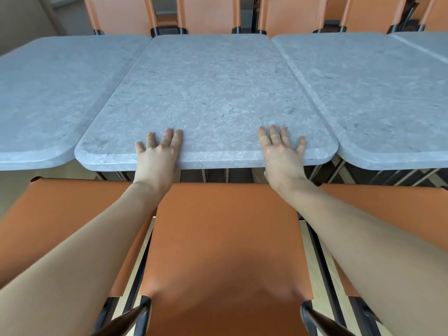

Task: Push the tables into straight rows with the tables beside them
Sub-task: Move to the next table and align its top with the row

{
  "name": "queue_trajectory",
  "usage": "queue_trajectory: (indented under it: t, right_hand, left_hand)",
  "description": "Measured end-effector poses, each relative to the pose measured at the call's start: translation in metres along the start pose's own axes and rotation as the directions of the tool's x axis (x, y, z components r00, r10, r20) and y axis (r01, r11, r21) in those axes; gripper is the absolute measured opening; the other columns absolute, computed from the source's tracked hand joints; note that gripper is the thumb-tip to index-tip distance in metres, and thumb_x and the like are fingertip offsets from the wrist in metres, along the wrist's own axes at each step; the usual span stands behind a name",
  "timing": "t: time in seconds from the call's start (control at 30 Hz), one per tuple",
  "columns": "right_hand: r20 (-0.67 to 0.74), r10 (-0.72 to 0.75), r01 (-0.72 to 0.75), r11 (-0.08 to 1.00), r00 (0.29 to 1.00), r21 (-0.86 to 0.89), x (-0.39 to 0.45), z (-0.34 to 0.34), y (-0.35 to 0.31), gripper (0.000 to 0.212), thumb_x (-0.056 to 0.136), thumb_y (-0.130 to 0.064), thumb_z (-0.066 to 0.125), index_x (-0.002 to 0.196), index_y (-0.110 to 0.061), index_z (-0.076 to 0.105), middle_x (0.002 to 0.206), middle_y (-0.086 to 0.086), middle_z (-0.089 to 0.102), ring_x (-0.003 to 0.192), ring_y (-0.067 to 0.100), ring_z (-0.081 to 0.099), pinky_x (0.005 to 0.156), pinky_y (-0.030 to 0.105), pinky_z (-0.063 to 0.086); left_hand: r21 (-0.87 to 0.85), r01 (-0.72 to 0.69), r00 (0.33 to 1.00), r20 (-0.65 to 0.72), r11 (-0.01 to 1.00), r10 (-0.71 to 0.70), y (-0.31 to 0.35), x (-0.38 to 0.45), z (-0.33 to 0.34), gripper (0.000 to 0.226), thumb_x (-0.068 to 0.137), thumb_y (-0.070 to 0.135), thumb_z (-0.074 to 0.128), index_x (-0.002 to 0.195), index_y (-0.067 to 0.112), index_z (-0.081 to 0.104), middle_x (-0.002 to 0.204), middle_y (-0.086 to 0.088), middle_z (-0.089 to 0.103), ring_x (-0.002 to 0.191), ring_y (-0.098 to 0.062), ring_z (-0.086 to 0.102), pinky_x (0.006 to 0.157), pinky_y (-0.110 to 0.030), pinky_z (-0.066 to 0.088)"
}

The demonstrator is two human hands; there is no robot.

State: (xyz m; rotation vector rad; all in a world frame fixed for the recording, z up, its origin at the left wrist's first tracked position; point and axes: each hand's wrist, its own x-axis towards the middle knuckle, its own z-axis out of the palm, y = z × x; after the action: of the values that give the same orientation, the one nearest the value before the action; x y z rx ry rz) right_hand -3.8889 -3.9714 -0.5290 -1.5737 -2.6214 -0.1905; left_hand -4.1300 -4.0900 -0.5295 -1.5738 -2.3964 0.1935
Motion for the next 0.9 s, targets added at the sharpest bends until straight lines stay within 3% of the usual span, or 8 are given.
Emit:
queue_trajectory:
  t: [0.17,0.3,0.4,0.57,0.63,0.73,0.83,0.9]
  right_hand:
    - [0.058,0.001,-0.002,1.000,0.998,0.016,-0.005,-0.010,-0.001,0.110,0.081,0.017,0.061,0.162,-0.019,-0.003,0.170,0.013,0.000,0.157,0.035,-0.003,0.121,0.067,0.007]
    - [0.133,-0.019,0.007,0.996,0.991,0.089,-0.006,-0.023,0.000,0.107,0.084,0.015,0.060,0.162,-0.022,-0.003,0.171,0.010,-0.003,0.158,0.031,-0.007,0.124,0.061,0.001]
    - [0.256,-0.047,-0.002,0.982,0.966,0.186,-0.008,-0.046,0.006,0.102,0.086,0.006,0.063,0.163,-0.022,0.000,0.171,0.007,-0.004,0.158,0.026,-0.008,0.127,0.052,-0.001]
    - [0.357,0.008,-0.125,0.944,0.934,0.306,-0.097,-0.066,0.018,0.089,0.089,-0.015,0.073,0.160,-0.018,0.019,0.169,0.011,0.007,0.154,0.030,0.018,0.124,0.046,0.026]
    - [0.531,0.066,-0.233,0.939,0.845,0.253,-0.144,-0.068,0.028,0.078,0.092,-0.019,0.070,0.157,-0.016,0.027,0.166,0.011,0.016,0.150,0.032,0.028,0.118,0.047,0.036]
    - [0.743,0.146,-0.333,0.937,0.653,0.108,-0.194,-0.062,0.042,0.052,0.095,-0.018,0.061,0.144,-0.015,0.043,0.147,0.010,0.036,0.134,0.031,0.044,0.102,0.045,0.049]
    - [0.839,0.168,-0.341,0.940,0.518,0.022,-0.224,-0.049,0.056,0.038,0.098,-0.023,0.056,0.133,-0.011,0.053,0.130,0.011,0.049,0.111,0.030,0.061,0.080,0.034,0.052]
    - [0.882,0.191,-0.350,0.936,0.431,-0.031,-0.238,-0.038,0.063,0.040,0.097,-0.028,0.059,0.131,-0.007,0.058,0.120,0.010,0.061,0.101,0.026,0.068,0.066,0.026,0.047]
  left_hand:
    - [-0.021,0.016,0.989,0.150,1.000,-0.013,0.004,-0.008,-0.018,0.101,0.092,0.008,0.064,0.161,0.019,-0.008,0.170,-0.003,0.003,0.152,-0.043,0.013,0.121,-0.058,0.024]
    - [-0.189,0.041,0.933,0.360,0.981,0.031,-0.001,-0.014,-0.045,0.111,0.090,0.016,0.067,0.160,0.025,-0.019,0.170,0.004,-0.015,0.156,-0.034,-0.011,0.127,-0.050,0.003]
    - [-0.300,0.067,0.908,0.413,0.952,0.066,-0.009,-0.038,-0.063,0.112,0.090,0.024,0.069,0.160,0.029,-0.018,0.168,0.008,-0.020,0.155,-0.023,-0.019,0.127,-0.046,-0.006]
    - [-0.355,0.215,0.843,0.538,0.910,0.011,-0.026,-0.124,-0.081,0.102,0.094,0.027,0.065,0.161,0.029,-0.012,0.168,0.006,-0.021,0.157,-0.019,-0.013,0.127,-0.046,-0.002]
    - [-0.333,0.282,0.771,0.637,0.900,-0.005,-0.036,-0.161,-0.087,0.097,0.095,0.032,0.063,0.162,0.030,-0.008,0.170,0.005,-0.015,0.158,-0.022,-0.003,0.128,-0.045,0.006]
    - [-0.246,0.360,0.656,0.753,0.900,-0.056,-0.049,-0.213,-0.090,0.085,0.098,0.050,0.054,0.162,0.028,0.004,0.170,0.003,0.004,0.154,-0.027,0.017,0.122,-0.047,0.023]
    - [-0.141,0.425,0.541,0.832,0.894,-0.126,-0.056,-0.237,-0.093,0.058,0.098,0.056,0.047,0.145,0.023,0.042,0.147,-0.003,0.045,0.132,-0.030,0.047,0.101,-0.045,0.047]
    - [-0.120,0.409,0.516,0.848,0.904,-0.121,-0.054,-0.237,-0.096,0.042,0.099,0.051,0.044,0.128,0.025,0.058,0.131,-0.002,0.060,0.117,-0.027,0.059,0.089,-0.038,0.051]
